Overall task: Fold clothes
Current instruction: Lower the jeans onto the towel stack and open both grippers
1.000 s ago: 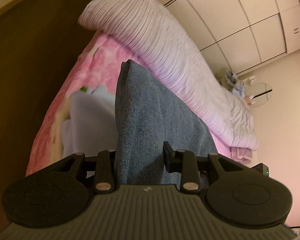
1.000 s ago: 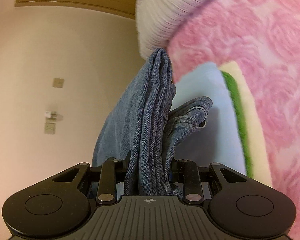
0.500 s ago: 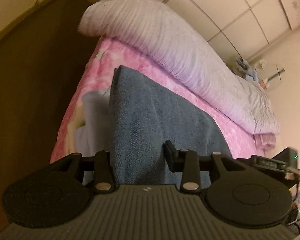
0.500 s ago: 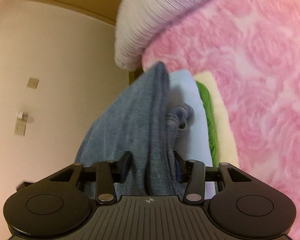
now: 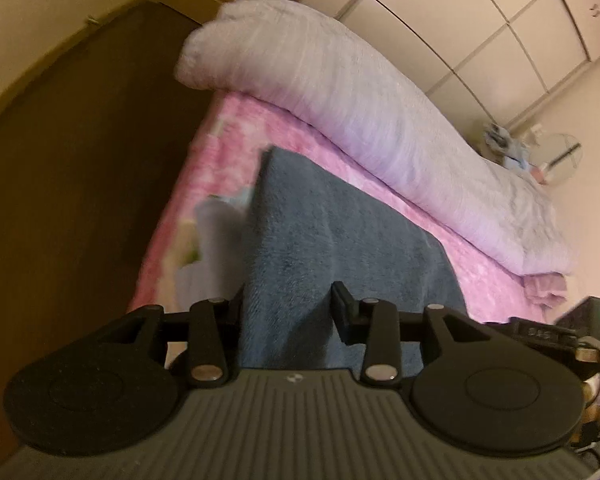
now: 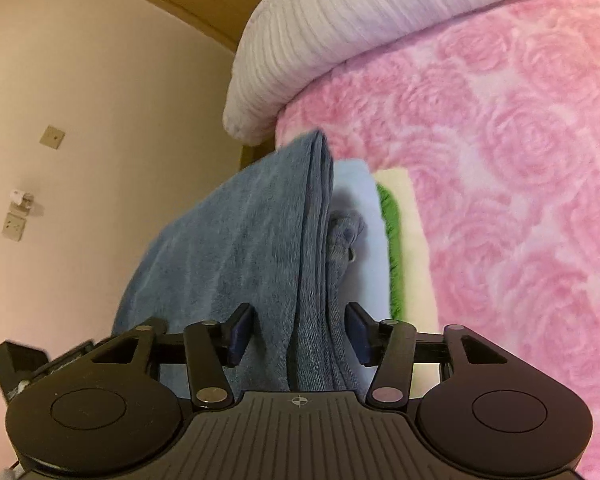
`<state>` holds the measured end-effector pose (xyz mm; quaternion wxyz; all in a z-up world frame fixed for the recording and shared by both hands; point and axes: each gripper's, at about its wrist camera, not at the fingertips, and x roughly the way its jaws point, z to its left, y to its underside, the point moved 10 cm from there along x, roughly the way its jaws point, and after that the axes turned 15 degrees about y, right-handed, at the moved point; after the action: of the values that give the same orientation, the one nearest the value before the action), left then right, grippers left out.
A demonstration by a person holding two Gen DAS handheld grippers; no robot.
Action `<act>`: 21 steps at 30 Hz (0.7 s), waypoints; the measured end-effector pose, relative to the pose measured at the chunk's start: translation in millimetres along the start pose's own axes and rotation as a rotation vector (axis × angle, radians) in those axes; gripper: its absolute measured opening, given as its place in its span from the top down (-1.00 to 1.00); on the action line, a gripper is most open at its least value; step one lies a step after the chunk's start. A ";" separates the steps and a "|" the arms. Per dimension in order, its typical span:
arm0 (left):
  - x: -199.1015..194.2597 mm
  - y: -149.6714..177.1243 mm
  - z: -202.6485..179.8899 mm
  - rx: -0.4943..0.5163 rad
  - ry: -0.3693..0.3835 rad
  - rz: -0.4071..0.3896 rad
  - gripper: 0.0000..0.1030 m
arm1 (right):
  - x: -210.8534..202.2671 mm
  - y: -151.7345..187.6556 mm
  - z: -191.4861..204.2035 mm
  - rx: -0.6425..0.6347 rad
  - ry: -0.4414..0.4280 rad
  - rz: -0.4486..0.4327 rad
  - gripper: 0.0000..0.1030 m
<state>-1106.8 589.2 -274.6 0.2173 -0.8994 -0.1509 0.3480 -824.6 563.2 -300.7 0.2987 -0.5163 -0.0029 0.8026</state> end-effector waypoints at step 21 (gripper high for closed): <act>14.3 29.9 -11.1 0.214 -0.232 0.056 0.45 | 10.1 35.2 47.5 -0.665 0.299 -0.239 0.60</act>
<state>-1085.3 566.3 -290.1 0.2831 -0.8289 -0.1120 0.4694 -883.7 553.6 -297.9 0.2034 -0.6925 -0.2798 0.6331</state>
